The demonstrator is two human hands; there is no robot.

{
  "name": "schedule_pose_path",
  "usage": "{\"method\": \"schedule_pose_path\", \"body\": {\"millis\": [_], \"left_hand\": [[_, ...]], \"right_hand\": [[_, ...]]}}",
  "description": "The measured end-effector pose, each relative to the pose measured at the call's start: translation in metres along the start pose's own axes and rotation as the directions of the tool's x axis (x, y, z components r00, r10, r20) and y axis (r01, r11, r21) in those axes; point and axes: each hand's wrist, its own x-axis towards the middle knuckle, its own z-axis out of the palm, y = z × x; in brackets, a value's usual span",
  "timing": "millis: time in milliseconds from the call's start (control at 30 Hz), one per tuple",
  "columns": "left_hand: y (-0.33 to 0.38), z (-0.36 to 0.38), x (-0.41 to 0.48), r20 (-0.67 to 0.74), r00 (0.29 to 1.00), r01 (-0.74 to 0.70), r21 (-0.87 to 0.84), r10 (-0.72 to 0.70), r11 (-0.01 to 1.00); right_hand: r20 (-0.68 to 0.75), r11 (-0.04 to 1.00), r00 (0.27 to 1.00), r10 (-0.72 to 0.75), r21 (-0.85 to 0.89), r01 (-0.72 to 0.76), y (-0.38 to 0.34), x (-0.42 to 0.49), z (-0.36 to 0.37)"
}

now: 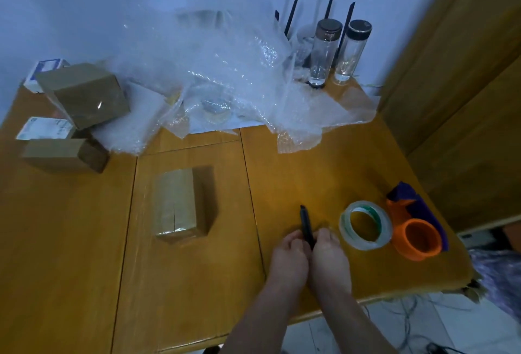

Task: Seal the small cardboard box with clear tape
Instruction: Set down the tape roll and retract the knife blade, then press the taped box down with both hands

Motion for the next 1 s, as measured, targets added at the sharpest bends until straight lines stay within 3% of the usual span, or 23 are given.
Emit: {"method": "schedule_pose_path", "body": {"millis": [200,300,400,467,600,700,767,867,1000], "left_hand": [[-0.004,-0.017,0.0,-0.024,0.999,0.02,-0.029,-0.021,0.999],[-0.018,-0.047,-0.003,-0.121,0.989,-0.1,-0.071,0.091,0.992],[-0.025,-0.094,-0.012,-0.362,0.899,-0.296,-0.085,0.247,0.951],[-0.02,-0.126,-0.018,-0.496,0.824,-0.343,-0.053,0.273,0.938],[-0.002,-0.179,-0.022,-0.617,0.663,-0.379,0.212,0.424,0.901],[0.002,-0.214,-0.014,-0.516,0.579,-0.341,0.55,0.631,0.762],[0.003,-0.236,-0.003,-0.361,0.574,-0.319,0.728,0.735,0.606],[0.001,-0.256,0.018,-0.085,0.661,-0.317,0.869,0.745,0.381],[-0.01,-0.264,0.033,0.077,0.773,-0.299,0.919,0.63,0.255]], "right_hand": [[-0.016,1.0,1.0,0.021,-0.021,-0.021,0.004,0.006,0.004],[-0.031,0.997,0.999,-0.016,-0.08,0.013,0.0,-0.001,0.0],[-0.045,0.994,0.996,-0.071,-0.081,0.068,-0.029,-0.011,-0.005],[0.002,0.988,0.988,-0.157,-0.015,0.157,-0.062,-0.016,-0.001],[0.104,0.912,0.908,-0.405,0.116,0.393,-0.138,-0.021,0.011],[0.14,0.836,0.824,-0.548,0.114,0.537,-0.18,-0.02,0.021],[0.158,0.786,0.772,-0.616,0.065,0.614,-0.197,-0.016,0.028],[0.245,0.707,0.695,-0.676,-0.049,0.705,-0.204,-0.009,0.039],[0.271,0.645,0.655,-0.705,-0.136,0.752,-0.196,-0.004,0.049]]}}
